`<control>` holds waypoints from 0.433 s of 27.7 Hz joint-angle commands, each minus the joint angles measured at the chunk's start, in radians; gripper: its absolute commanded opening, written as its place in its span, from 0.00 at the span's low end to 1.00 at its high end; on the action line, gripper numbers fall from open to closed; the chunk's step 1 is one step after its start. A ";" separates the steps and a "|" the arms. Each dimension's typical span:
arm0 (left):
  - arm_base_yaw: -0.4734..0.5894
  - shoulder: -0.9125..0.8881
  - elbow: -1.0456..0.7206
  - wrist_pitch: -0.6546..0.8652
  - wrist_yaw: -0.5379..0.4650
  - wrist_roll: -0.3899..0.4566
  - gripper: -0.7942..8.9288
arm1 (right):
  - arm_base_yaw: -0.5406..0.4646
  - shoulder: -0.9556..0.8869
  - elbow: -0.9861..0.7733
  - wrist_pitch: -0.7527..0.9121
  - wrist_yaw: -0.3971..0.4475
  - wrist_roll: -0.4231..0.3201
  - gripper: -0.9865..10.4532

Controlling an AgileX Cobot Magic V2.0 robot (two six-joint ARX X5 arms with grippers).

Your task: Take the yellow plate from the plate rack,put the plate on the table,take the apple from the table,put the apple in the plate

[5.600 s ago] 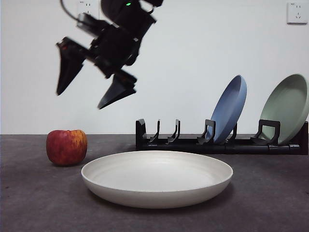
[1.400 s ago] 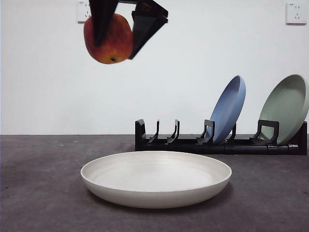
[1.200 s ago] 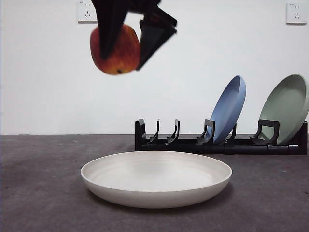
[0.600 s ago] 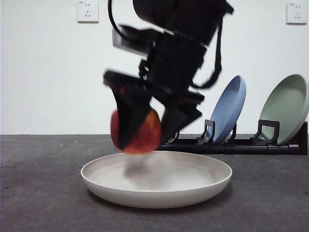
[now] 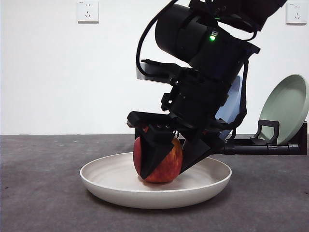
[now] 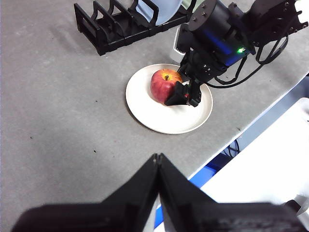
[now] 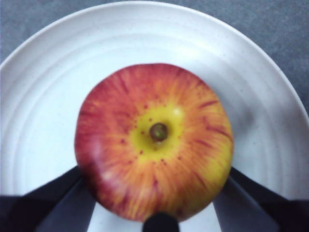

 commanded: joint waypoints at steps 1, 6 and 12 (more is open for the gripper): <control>0.000 0.002 -0.005 0.008 0.005 0.011 0.07 | 0.002 0.009 -0.024 -0.013 0.000 0.018 0.09; 0.000 0.008 -0.005 0.008 0.005 0.012 0.07 | 0.002 0.005 -0.021 -0.009 -0.004 0.018 0.43; 0.000 0.008 -0.005 0.008 0.005 0.012 0.07 | 0.003 -0.019 -0.018 -0.010 -0.004 0.024 0.58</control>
